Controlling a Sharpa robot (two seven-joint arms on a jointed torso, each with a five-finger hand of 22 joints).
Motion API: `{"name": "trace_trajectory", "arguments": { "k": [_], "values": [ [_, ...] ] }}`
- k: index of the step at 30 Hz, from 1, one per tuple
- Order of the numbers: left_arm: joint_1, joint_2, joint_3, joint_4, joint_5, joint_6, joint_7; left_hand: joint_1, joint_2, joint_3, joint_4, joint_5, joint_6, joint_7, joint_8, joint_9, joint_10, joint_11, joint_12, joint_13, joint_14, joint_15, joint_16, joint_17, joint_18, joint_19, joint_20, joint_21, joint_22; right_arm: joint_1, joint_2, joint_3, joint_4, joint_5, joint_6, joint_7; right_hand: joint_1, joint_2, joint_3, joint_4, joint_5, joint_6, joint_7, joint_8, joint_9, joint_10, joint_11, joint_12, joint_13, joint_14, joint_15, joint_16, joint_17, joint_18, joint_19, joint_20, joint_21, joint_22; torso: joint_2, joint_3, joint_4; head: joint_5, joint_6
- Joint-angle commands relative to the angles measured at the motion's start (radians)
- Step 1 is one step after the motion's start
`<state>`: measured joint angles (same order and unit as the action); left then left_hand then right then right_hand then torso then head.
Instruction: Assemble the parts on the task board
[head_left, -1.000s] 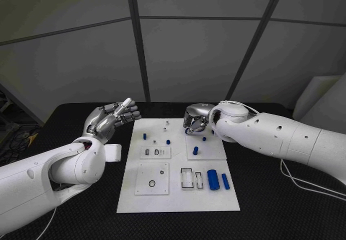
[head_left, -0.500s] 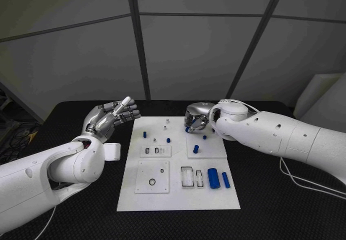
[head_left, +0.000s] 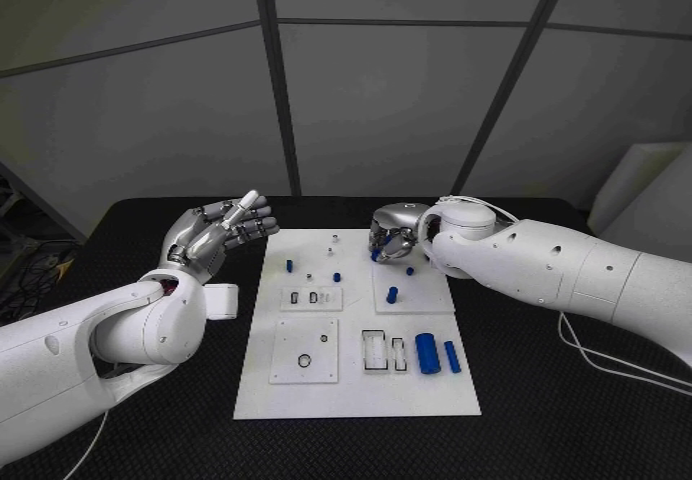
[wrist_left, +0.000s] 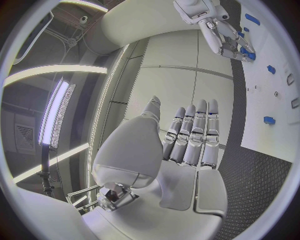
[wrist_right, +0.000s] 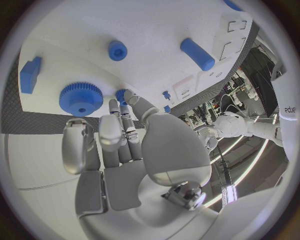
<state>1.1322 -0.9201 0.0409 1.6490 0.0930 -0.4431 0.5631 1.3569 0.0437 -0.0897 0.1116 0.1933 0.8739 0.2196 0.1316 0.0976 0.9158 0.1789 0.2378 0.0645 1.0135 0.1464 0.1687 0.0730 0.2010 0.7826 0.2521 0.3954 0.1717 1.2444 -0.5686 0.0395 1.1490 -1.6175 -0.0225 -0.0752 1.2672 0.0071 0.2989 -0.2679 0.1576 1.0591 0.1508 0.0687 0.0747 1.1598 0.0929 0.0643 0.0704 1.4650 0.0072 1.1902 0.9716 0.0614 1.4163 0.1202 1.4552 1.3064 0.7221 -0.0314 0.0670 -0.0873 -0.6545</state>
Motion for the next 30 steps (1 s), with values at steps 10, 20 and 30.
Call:
{"name": "trace_trajectory", "arguments": {
  "k": [10,20,30],
  "values": [
    [0.003,-0.003,0.002,0.003,-0.009,0.014,0.006,0.005,0.006,0.001,-0.01,0.004,0.007,0.002,-0.007,-0.001,0.007,0.0,-0.006,-0.002,0.007,-0.002,-0.006,-0.001,-0.019,0.011,0.0,0.005,-0.001,0.002,0.015,0.001,-0.012,-0.003,-0.01,0.016,-0.01,0.026,0.021,0.017,0.004,0.028,-0.012,0.002,0.006,0.062,-0.017,0.005,0.007,0.021,-0.01,0.03,0.021,-0.022,0.043,-0.009,0.035,0.071,0.002,-0.002,0.0004,0.002,-0.007],
    [0.003,-0.004,0.002,-0.001,-0.009,0.015,0.004,0.006,0.006,0.0,-0.011,0.004,0.007,0.002,-0.008,-0.002,0.007,0.0,-0.008,-0.002,0.007,-0.002,-0.007,-0.002,-0.019,0.011,0.0,0.005,-0.002,0.002,0.003,0.001,0.007,0.008,-0.135,0.028,0.007,0.039,0.037,0.016,0.014,0.059,-0.023,0.008,0.013,0.103,-0.031,0.002,0.014,0.018,-0.022,0.042,0.026,-0.032,0.071,-0.022,0.057,0.121,0.003,-0.0026,0.0011,0.004,0.0],
    [0.004,-0.006,0.002,-0.002,-0.009,0.016,0.005,0.007,0.006,0.0,-0.012,0.004,0.007,0.002,-0.008,-0.002,0.007,0.0,-0.008,-0.002,0.007,-0.002,-0.007,-0.002,-0.019,0.012,0.0,0.005,-0.002,0.003,0.038,0.001,-0.022,0.026,-0.268,0.043,0.009,0.035,0.038,0.013,0.015,0.061,-0.023,0.007,0.014,0.103,-0.031,-0.001,0.014,0.018,-0.022,0.044,0.028,-0.032,0.071,-0.023,0.057,0.122,0.005,-0.0041,0.0027,0.008,0.019]
  ]
}}
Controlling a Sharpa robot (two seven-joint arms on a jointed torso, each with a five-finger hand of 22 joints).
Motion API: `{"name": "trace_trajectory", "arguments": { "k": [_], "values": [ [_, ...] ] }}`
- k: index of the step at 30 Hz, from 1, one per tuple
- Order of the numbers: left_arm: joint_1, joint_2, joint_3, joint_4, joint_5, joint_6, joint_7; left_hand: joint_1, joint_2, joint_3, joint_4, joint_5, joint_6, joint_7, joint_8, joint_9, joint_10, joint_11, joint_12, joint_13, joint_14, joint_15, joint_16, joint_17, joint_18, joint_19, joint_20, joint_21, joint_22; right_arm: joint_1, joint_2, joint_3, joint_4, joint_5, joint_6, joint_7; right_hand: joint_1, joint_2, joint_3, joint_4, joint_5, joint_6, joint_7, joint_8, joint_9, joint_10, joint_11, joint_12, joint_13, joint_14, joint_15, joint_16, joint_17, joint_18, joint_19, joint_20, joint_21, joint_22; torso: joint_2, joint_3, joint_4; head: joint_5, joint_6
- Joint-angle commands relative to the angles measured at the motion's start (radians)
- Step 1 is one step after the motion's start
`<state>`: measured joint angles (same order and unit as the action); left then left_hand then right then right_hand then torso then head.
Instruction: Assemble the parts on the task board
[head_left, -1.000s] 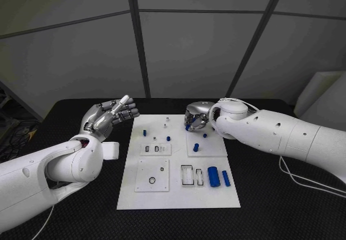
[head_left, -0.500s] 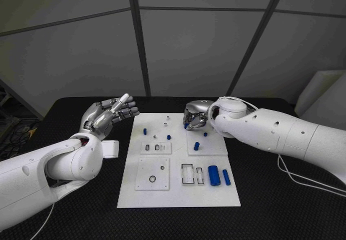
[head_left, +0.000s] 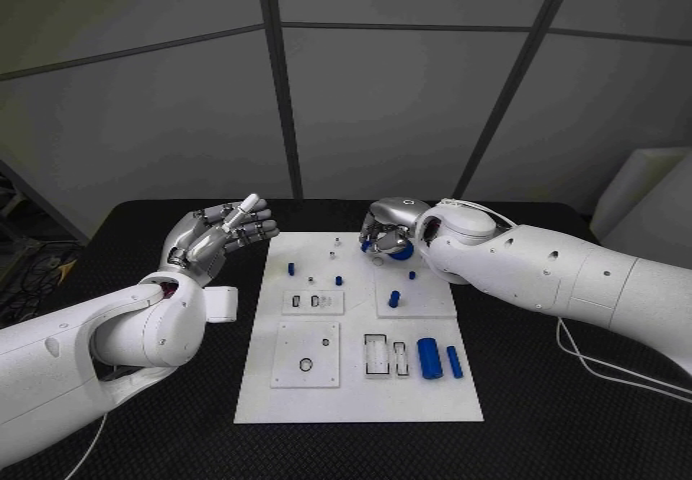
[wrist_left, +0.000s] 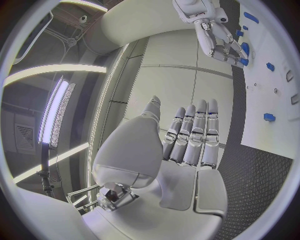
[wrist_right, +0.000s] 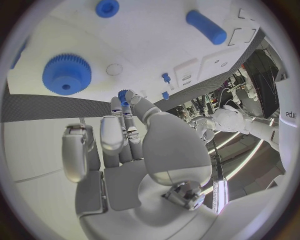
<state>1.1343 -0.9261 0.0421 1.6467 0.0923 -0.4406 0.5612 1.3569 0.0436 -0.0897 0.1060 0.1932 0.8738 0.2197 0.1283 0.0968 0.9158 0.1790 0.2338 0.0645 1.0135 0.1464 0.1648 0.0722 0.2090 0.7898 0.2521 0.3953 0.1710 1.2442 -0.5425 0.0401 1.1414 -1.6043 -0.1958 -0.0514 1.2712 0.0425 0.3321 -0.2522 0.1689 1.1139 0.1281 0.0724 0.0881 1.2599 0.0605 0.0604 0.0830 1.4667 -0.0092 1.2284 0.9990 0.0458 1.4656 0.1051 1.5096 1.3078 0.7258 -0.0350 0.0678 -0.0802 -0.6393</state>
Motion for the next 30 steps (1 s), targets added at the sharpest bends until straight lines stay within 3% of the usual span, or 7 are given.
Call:
{"name": "trace_trajectory", "arguments": {
  "k": [1,8,12,17,30],
  "values": [
    [0.002,0.0,0.001,0.0,-0.008,0.013,0.007,0.007,0.006,0.0,-0.006,0.004,0.007,0.002,-0.005,-0.001,0.007,0.0,-0.004,-0.002,0.007,-0.002,-0.004,-0.001,-0.027,0.004,-0.001,0.005,-0.001,0.003,0.024,0.001,-0.029,0.014,-0.103,0.021,0.005,-0.001,0.005,-0.003,0.004,0.006,0.0,0.003,0.001,0.001,0.002,0.002,0.001,0.017,-0.006,0.006,0.0,-0.016,0.021,-0.008,0.003,0.12,0.002,-0.0006,0.0026,0.0,0.005],
    [0.003,0.004,0.001,-0.004,-0.008,0.015,0.006,0.009,0.007,0.0,-0.008,0.004,0.008,0.001,-0.006,-0.001,0.007,0.0,-0.006,-0.002,0.008,-0.002,-0.005,-0.001,-0.027,0.005,-0.001,0.005,-0.002,0.003,0.085,0.001,-0.103,0.022,-0.122,0.033,0.005,-0.001,0.005,-0.003,0.005,0.006,0.0,0.002,0.001,0.0,0.002,0.001,0.0,0.016,-0.006,0.006,-0.001,-0.016,0.021,-0.008,0.003,0.12,0.003,-0.0012,0.0043,0.002,0.008],
    [0.003,0.006,0.002,-0.005,-0.011,0.016,0.006,0.009,0.007,0.0,-0.009,0.004,0.008,0.001,-0.006,-0.001,0.007,0.0,-0.006,-0.002,0.008,-0.002,-0.005,-0.001,-0.027,0.005,-0.001,0.005,-0.002,0.003,0.122,0.001,-0.143,0.025,-0.116,0.043,0.003,-0.003,0.005,-0.002,0.005,0.004,0.002,0.0,0.001,-0.003,0.004,0.0,0.0,0.016,-0.005,0.006,-0.002,-0.016,0.02,-0.008,0.002,0.118,0.004,0.0004,0.0037,0.005,0.008],
    [0.004,0.007,0.002,-0.005,-0.012,0.017,0.005,0.009,0.007,0.0,-0.009,0.004,0.008,0.001,-0.006,-0.001,0.007,0.0,-0.006,-0.002,0.008,-0.002,-0.005,-0.001,-0.027,0.005,-0.001,0.005,-0.002,0.003,0.156,0.001,-0.181,0.027,-0.098,0.048,0.0,-0.004,0.005,-0.001,0.006,0.002,0.002,-0.002,0.0,-0.006,0.005,-0.001,-0.001,0.015,-0.004,0.006,-0.002,-0.016,0.019,-0.008,0.002,0.117,0.007,-0.0008,0.0054,0.008,0.007],
    [0.008,0.008,0.002,-0.005,-0.017,0.019,0.002,0.009,0.007,0.0,-0.009,0.004,0.008,0.001,-0.006,-0.001,0.007,0.0,-0.006,-0.002,0.008,-0.002,-0.005,-0.001,-0.027,0.005,-0.001,0.005,-0.002,0.003,0.2,0.001,-0.227,0.021,-0.064,0.045,-0.004,-0.006,0.006,0.002,0.005,-0.001,0.004,-0.005,0.0,-0.013,0.007,-0.002,-0.003,0.014,-0.003,0.006,-0.005,-0.015,0.016,-0.007,0.001,0.114,0.007,-0.0007,0.0046,0.012,0.004]
  ]
}}
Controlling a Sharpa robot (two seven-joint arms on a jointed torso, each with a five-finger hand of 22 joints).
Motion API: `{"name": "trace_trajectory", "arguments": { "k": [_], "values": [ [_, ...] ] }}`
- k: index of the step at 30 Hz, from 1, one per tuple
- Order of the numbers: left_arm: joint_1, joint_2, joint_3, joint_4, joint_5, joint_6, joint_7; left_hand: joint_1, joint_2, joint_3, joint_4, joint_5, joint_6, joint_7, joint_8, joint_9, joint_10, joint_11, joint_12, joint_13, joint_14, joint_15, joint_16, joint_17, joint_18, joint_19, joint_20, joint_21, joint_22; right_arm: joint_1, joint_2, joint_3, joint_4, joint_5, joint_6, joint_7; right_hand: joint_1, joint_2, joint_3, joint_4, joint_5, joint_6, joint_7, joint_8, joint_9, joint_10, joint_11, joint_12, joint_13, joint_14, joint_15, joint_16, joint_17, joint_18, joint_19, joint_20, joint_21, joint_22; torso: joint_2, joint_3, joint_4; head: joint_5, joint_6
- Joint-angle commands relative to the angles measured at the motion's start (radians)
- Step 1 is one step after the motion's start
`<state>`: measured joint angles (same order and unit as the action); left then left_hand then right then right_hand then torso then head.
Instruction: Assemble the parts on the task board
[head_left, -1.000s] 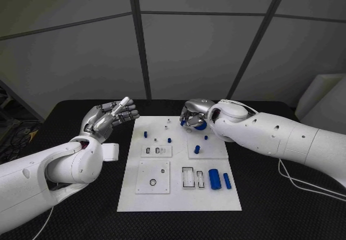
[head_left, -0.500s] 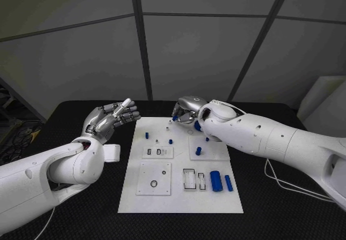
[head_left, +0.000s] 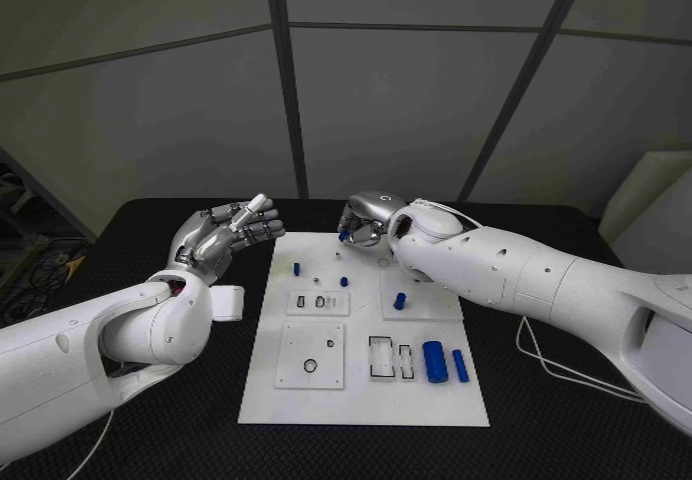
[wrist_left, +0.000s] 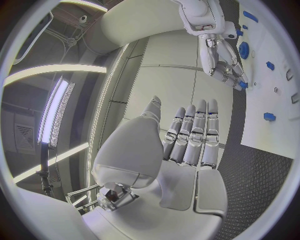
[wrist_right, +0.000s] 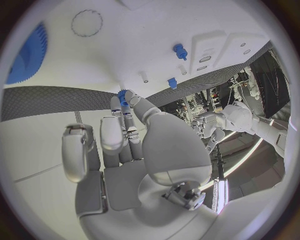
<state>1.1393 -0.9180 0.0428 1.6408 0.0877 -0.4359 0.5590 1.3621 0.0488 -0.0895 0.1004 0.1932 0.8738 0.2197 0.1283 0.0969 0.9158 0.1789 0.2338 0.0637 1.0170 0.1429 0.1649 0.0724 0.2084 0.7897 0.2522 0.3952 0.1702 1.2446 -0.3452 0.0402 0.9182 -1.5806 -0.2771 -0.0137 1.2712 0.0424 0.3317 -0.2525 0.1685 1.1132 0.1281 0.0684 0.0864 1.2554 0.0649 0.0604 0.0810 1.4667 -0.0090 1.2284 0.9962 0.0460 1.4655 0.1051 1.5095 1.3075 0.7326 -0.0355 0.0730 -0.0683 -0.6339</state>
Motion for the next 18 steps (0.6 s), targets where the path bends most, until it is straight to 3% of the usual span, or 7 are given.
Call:
{"name": "trace_trajectory", "arguments": {
  "k": [1,11,18],
  "values": [
    [0.004,-0.001,0.001,0.002,-0.013,0.014,0.004,0.004,0.002,0.0,-0.003,0.004,0.008,0.001,-0.006,-0.001,0.007,0.0,-0.006,-0.001,0.004,0.001,-0.005,-0.001,-0.026,0.005,-0.001,0.005,-0.001,0.003,0.004,0.001,-0.005,-0.005,0.02,0.005,-0.005,-0.006,0.006,0.003,0.005,-0.001,0.004,-0.001,0.001,-0.009,0.003,-0.002,-0.001,0.014,-0.003,0.006,-0.002,-0.015,0.016,-0.007,0.0,0.113,0.002,-0.0004,-0.0009,0.0,-0.001],
    [0.01,-0.002,0.001,0.005,-0.013,0.015,0.002,0.005,0.002,0.0,-0.005,0.004,0.008,0.001,-0.007,-0.002,0.006,0.0,-0.008,-0.001,0.005,0.001,-0.007,-0.001,-0.026,0.006,-0.001,0.005,-0.002,0.003,0.015,0.001,-0.021,-0.022,0.055,-0.016,-0.011,-0.01,0.006,0.006,-0.001,-0.005,0.005,-0.004,0.001,-0.018,0.005,-0.002,-0.004,0.011,-0.001,0.003,-0.01,-0.014,0.011,-0.005,-0.003,0.106,0.003,-0.0007,-0.0018,0.0,-0.005],
    [0.013,-0.002,0.001,0.006,-0.013,0.016,0.001,0.005,0.002,-0.001,-0.006,0.004,0.008,0.001,-0.007,-0.002,0.006,0.0,-0.009,-0.001,0.005,0.001,-0.007,-0.002,-0.026,0.006,-0.001,0.005,-0.002,0.003,0.022,0.001,-0.029,-0.033,0.052,-0.03,-0.019,-0.017,0.006,0.01,-0.005,-0.015,0.009,-0.006,-0.001,-0.034,0.009,-0.002,-0.008,0.009,0.003,0.001,-0.016,-0.011,0.002,-0.002,-0.009,0.092,0.002,-0.0004,-0.0014,0.0,-0.009]
  ]
}}
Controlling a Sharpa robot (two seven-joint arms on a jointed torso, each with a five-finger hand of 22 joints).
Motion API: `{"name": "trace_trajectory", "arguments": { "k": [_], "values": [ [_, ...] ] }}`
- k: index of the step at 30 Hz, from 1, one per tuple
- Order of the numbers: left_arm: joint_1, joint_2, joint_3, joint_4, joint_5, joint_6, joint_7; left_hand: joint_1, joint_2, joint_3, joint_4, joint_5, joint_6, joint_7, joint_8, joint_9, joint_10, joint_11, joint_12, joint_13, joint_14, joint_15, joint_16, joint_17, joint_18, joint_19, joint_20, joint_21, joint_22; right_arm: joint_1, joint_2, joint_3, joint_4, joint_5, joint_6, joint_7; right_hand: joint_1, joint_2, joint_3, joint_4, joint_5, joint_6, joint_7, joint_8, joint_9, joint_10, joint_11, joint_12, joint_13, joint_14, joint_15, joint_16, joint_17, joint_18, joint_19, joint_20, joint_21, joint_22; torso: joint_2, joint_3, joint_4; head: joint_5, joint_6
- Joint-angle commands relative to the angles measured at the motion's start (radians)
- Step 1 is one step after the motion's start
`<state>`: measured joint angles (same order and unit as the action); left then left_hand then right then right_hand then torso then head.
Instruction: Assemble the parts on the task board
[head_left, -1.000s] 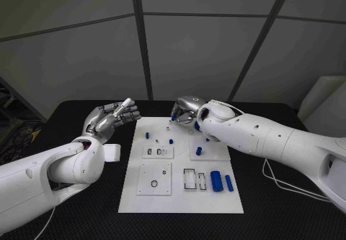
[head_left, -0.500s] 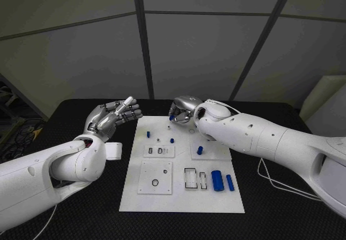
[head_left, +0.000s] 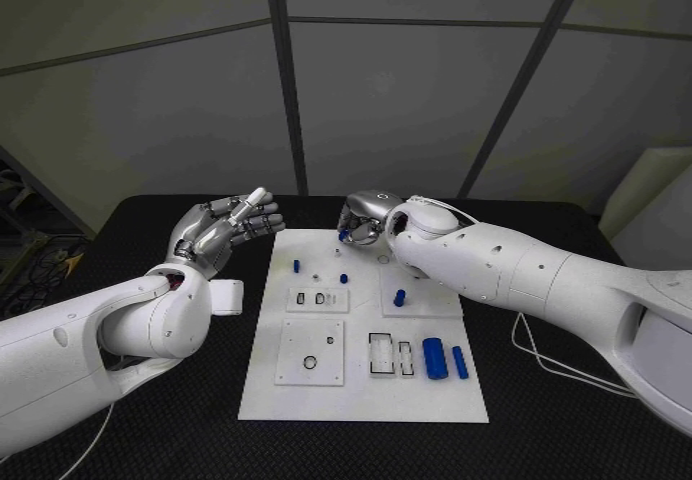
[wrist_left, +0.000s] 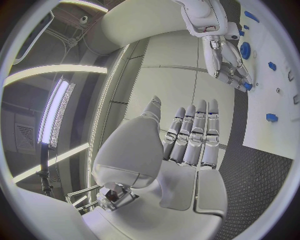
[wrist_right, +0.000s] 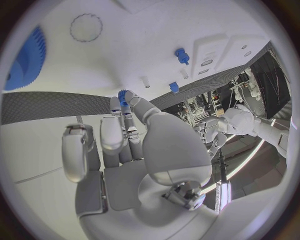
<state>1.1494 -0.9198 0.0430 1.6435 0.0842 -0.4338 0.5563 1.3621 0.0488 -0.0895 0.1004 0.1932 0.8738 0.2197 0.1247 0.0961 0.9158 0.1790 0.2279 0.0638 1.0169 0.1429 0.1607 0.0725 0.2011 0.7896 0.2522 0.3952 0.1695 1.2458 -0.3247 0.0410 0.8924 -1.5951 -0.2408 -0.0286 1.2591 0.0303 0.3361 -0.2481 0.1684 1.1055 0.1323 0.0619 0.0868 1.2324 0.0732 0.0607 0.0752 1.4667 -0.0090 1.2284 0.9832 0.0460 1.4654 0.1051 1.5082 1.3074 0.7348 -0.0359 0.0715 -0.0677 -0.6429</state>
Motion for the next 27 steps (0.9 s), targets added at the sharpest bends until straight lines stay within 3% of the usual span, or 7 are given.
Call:
{"name": "trace_trajectory", "arguments": {
  "k": [1,6,11,17,22,24,27],
  "values": [
    [0.003,0.0,0.001,0.003,-0.01,0.013,0.004,0.005,0.002,-0.001,-0.006,0.004,0.008,0.001,-0.004,-0.001,0.006,0.0,-0.003,-0.001,0.005,0.001,-0.003,-0.002,-0.019,0.006,-0.001,0.005,-0.001,0.002,0.003,0.0,-0.005,-0.019,0.012,-0.014,-0.009,-0.009,0.002,0.006,-0.005,-0.015,0.007,-0.001,-0.003,-0.02,0.003,-0.003,-0.004,0.008,0.005,0.0,-0.006,-0.01,-0.002,-0.001,-0.01,0.086,0.001,-0.0002,-0.0001,0.0,0.0],
    [0.004,0.0,0.001,0.003,-0.01,0.014,0.003,0.005,0.002,-0.001,-0.006,0.004,0.008,0.001,-0.004,-0.001,0.006,0.0,-0.003,-0.001,0.005,0.001,-0.003,-0.002,-0.019,0.006,-0.001,0.005,-0.001,0.002,0.007,0.0,-0.01,-0.011,-0.007,-0.004,-0.026,-0.046,-0.007,0.01,-0.02,-0.095,0.031,-0.002,-0.021,-0.132,0.033,-0.002,-0.012,-0.014,0.029,-0.044,-0.075,0.011,-0.065,0.019,-0.054,-0.013,0.0,-0.0002,-0.0005,0.002,0.0],
    [0.005,-0.001,0.001,0.002,-0.01,0.014,0.003,0.005,0.002,-0.001,-0.007,0.004,0.008,0.001,-0.004,-0.001,0.006,0.0,-0.004,-0.001,0.004,0.001,-0.005,-0.002,-0.019,0.006,0.0,0.004,-0.001,0.002,0.001,0.0,-0.001,-0.002,-0.029,0.003,-0.01,-0.071,-0.052,0.021,-0.046,-0.184,0.022,0.0,-0.023,-0.266,0.054,-0.001,-0.012,-0.03,0.046,-0.09,-0.143,0.031,-0.124,0.037,-0.106,-0.113,0.0,-0.0001,-0.0009,0.002,0.0],
    [0.006,-0.008,0.001,0.001,-0.01,0.015,0.002,0.005,0.002,-0.001,-0.007,0.004,0.008,0.001,-0.004,-0.001,0.006,0.0,-0.004,-0.001,0.004,0.001,-0.005,-0.002,-0.019,0.006,0.0,0.004,-0.001,0.001,-0.068,0.0,0.082,0.023,-0.059,-0.002,0.0,-0.077,-0.081,0.032,-0.055,-0.192,0.022,0.003,-0.021,-0.282,0.058,0.001,-0.009,-0.03,0.048,-0.096,-0.153,0.034,-0.129,0.043,-0.116,-0.127,0.0,0.0019,-0.0055,0.005,0.004],
    [0.006,-0.015,0.001,0.002,-0.01,0.015,0.001,0.005,0.002,-0.001,-0.007,0.004,0.008,0.001,-0.004,-0.001,0.006,0.0,-0.004,-0.001,0.004,0.001,-0.005,-0.002,-0.019,0.006,0.0,0.004,-0.001,0.001,-0.174,0.0,0.186,0.087,-0.098,-0.01,0.006,-0.067,-0.099,0.05,-0.041,-0.149,0.043,0.017,-0.014,-0.193,0.044,0.036,0.007,-0.024,0.039,-0.089,-0.146,0.031,-0.116,0.037,-0.112,-0.112,0.0,0.0037,-0.0108,0.003,0.012],
    [0.006,-0.019,0.001,0.003,-0.01,0.015,0.001,0.005,0.002,-0.001,-0.007,0.004,0.008,0.001,-0.004,-0.001,0.006,0.0,-0.004,-0.001,0.004,0.001,-0.005,-0.002,-0.019,0.006,0.0,0.004,-0.001,0.001,-0.221,0.0,0.227,0.119,-0.113,-0.017,-0.002,-0.061,-0.098,0.063,-0.015,-0.121,0.029,0.024,-0.011,-0.096,0.022,0.075,0.024,-0.009,0.024,-0.055,-0.098,0.017,-0.072,0.027,-0.077,-0.04,-0.001,0.0063,-0.0171,0.005,0.014],
    [0.006,-0.023,0.001,0.003,-0.01,0.016,0.0,0.004,0.002,-0.002,-0.008,0.003,0.009,0.001,-0.005,-0.001,0.006,0.001,-0.005,-0.001,0.003,0.002,-0.007,-0.002,-0.019,0.006,0.0,0.004,-0.002,0.001,-0.289,0.012,0.275,0.188,-0.103,-0.046,-0.028,-0.069,-0.104,0.09,-0.024,-0.093,0.007,0.028,-0.007,0.005,-0.007,0.107,0.042,0.006,0.0,-0.015,-0.044,0.002,-0.027,0.004,-0.041,0.035,-0.002,0.009,-0.0243,0.006,0.018]
  ]
}}
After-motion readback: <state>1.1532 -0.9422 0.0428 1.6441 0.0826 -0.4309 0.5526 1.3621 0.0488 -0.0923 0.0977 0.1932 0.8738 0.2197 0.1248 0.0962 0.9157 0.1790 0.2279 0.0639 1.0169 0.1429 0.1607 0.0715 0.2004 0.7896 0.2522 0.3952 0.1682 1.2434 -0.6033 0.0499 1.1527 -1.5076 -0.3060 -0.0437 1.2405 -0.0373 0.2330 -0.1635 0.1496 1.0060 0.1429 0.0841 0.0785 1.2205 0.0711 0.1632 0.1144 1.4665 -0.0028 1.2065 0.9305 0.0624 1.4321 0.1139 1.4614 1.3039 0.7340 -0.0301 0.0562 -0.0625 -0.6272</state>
